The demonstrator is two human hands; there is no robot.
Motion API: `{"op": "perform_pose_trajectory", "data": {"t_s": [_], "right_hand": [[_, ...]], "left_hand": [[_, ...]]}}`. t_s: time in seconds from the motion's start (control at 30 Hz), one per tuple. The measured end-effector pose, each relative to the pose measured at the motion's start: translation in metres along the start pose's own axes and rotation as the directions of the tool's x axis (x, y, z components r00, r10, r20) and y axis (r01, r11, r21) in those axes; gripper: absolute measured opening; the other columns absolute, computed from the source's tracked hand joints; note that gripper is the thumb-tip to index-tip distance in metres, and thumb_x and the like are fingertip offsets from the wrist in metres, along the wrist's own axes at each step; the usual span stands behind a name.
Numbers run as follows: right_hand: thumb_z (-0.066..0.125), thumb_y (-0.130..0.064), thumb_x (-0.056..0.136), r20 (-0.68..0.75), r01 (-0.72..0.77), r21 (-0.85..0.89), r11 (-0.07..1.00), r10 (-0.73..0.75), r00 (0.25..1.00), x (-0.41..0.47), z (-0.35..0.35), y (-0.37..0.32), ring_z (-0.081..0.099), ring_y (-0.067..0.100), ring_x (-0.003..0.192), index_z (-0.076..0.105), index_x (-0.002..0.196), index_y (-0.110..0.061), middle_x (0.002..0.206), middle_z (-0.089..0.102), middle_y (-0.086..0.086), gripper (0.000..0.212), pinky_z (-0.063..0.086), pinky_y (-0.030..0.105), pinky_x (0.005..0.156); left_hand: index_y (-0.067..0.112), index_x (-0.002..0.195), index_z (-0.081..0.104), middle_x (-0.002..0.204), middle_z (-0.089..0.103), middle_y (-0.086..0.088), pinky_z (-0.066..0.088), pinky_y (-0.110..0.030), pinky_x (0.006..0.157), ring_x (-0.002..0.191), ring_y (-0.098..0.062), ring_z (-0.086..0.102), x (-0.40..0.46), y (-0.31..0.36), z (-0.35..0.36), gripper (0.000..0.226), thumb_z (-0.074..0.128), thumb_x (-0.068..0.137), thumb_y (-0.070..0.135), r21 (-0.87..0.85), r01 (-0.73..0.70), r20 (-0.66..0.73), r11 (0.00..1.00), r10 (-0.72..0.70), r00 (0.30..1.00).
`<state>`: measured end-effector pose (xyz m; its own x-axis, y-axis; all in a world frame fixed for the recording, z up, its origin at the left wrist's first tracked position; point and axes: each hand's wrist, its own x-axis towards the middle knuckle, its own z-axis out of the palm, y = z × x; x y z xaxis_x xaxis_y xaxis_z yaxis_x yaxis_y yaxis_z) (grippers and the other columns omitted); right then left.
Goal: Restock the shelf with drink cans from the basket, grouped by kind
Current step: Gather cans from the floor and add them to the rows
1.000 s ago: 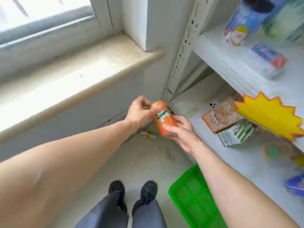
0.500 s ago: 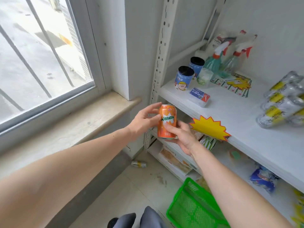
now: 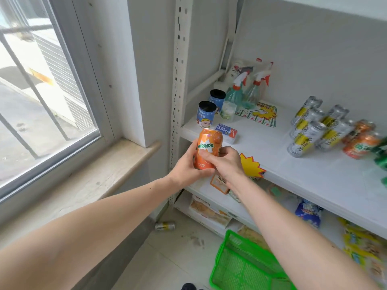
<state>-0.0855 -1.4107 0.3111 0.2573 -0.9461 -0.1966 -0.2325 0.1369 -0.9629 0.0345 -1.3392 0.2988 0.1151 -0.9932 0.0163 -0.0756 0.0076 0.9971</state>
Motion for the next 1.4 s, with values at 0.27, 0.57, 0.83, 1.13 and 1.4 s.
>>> {"op": "perform_pose_trajectory", "data": {"t_s": [0.27, 0.57, 0.83, 1.13, 1.4], "right_hand": [[0.083, -0.044, 0.072, 0.126, 0.083, -0.105, 0.991, -0.069, 0.990, -0.005, -0.052, -0.028, 0.068, 0.014, 0.096, 0.068, 0.097, -0.029, 0.103, 0.071, -0.002, 0.032, 0.056, 0.033, 0.085], [0.091, -0.047, 0.055, -0.023, 0.103, -0.112, 0.988, -0.106, 0.994, -0.006, -0.125, -0.029, 0.072, 0.016, 0.088, 0.070, 0.088, -0.021, 0.092, 0.074, -0.001, 0.046, 0.059, 0.038, 0.083], [0.092, -0.040, 0.058, -0.032, 0.117, -0.195, 0.974, -0.125, 0.992, -0.005, -0.237, -0.021, 0.069, 0.011, 0.085, 0.064, 0.093, -0.021, 0.094, 0.072, -0.001, 0.048, 0.054, 0.027, 0.072], [0.082, -0.045, 0.072, 0.164, 0.055, -0.381, 0.923, 0.009, 0.986, 0.004, -0.344, -0.017, 0.064, 0.013, 0.099, 0.066, 0.110, -0.029, 0.108, 0.069, -0.004, 0.044, 0.051, 0.034, 0.080], [0.091, -0.043, 0.057, 0.047, 0.025, -0.456, 0.889, -0.003, 0.999, 0.023, -0.386, -0.010, 0.069, 0.015, 0.093, 0.072, 0.090, -0.026, 0.097, 0.074, -0.001, 0.042, 0.055, 0.030, 0.074]], "left_hand": [[0.031, 0.144, 0.032, 0.127, 0.058, -0.002, 0.054, -0.022, 0.081, 0.108, -0.016, 0.063, -0.007, 0.004, 0.006, 0.085, 0.074, 0.078, -0.002, -0.017, 0.051, 0.210, 0.999, -0.046, 0.977], [0.033, 0.146, 0.027, 0.128, 0.058, -0.001, 0.053, -0.035, 0.094, 0.112, -0.016, 0.062, 0.018, 0.019, 0.085, 0.092, 0.080, 0.074, 0.009, 0.004, 0.030, 0.247, 1.000, -0.030, 0.969], [0.030, 0.140, 0.032, 0.119, 0.060, 0.000, 0.055, -0.026, 0.087, 0.104, -0.014, 0.063, 0.041, 0.030, 0.208, 0.084, 0.078, 0.075, 0.002, -0.021, -0.001, 0.160, 1.000, 0.004, 0.987], [0.021, 0.142, 0.033, 0.116, 0.063, -0.012, 0.056, -0.027, 0.084, 0.100, -0.021, 0.066, 0.071, 0.029, 0.288, 0.082, 0.074, 0.076, -0.004, -0.006, 0.064, 0.247, 0.998, -0.061, 0.967], [0.028, 0.141, 0.035, 0.109, 0.061, 0.008, 0.054, -0.016, 0.078, 0.096, -0.003, 0.062, 0.114, 0.027, 0.327, 0.082, 0.080, 0.075, 0.009, 0.094, 0.049, 0.332, 0.994, -0.077, 0.940]]}}
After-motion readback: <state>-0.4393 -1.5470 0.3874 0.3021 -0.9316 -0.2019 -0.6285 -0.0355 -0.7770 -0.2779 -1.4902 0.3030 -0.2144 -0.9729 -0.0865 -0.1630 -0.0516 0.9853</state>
